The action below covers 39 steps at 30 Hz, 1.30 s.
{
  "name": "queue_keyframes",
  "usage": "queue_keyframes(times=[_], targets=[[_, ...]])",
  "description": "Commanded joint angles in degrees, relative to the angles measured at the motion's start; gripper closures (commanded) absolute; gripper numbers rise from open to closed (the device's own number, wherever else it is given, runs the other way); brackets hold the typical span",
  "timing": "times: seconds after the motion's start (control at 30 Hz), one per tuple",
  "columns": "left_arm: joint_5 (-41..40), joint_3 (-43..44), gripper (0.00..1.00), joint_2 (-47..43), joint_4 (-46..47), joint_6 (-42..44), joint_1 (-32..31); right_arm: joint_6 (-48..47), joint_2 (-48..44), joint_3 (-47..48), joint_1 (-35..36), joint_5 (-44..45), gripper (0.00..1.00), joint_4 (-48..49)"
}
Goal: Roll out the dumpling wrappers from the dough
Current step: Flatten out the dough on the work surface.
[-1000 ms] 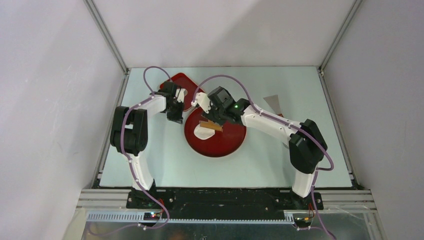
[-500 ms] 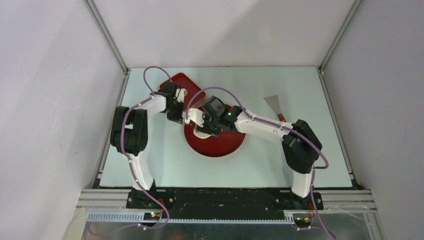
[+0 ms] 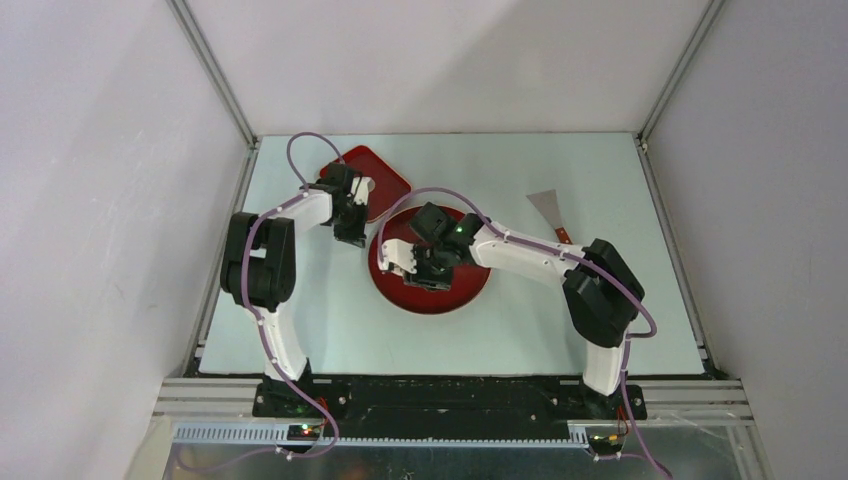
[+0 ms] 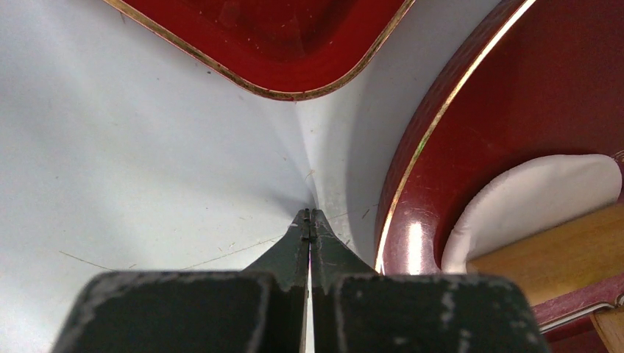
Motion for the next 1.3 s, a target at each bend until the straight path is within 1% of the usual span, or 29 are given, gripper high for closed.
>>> queue_keyframes(times=[0.0, 0.3, 0.53, 1.1, 1.27], targets=[[-0.7, 1.2, 1.00, 1.0, -0.3, 0.1, -0.3, -0.7, -1.8, 0.1, -0.1, -5.4, 1.00, -7.0], [-0.7, 1.2, 1.00, 0.9, -0.3, 0.1, -0.3, -1.3, -1.9, 0.1, -0.1, -10.2, 1.00, -12.6], [-0.8, 1.2, 1.00, 0.9, -0.2, 0.1, -0.2, -1.5, -1.5, 0.0, 0.0, -11.4, 1.00, -14.7], [-0.7, 1.0, 1.00, 0.8, -0.2, 0.1, -0.3, -1.5, -1.3, -0.8, 0.2, -11.3, 1.00, -18.4], [-0.5, 0.9, 1.00, 0.4, -0.3, 0.3, -0.3, -0.8, -3.8, 0.7, -0.1, -9.9, 1.00, -17.8]])
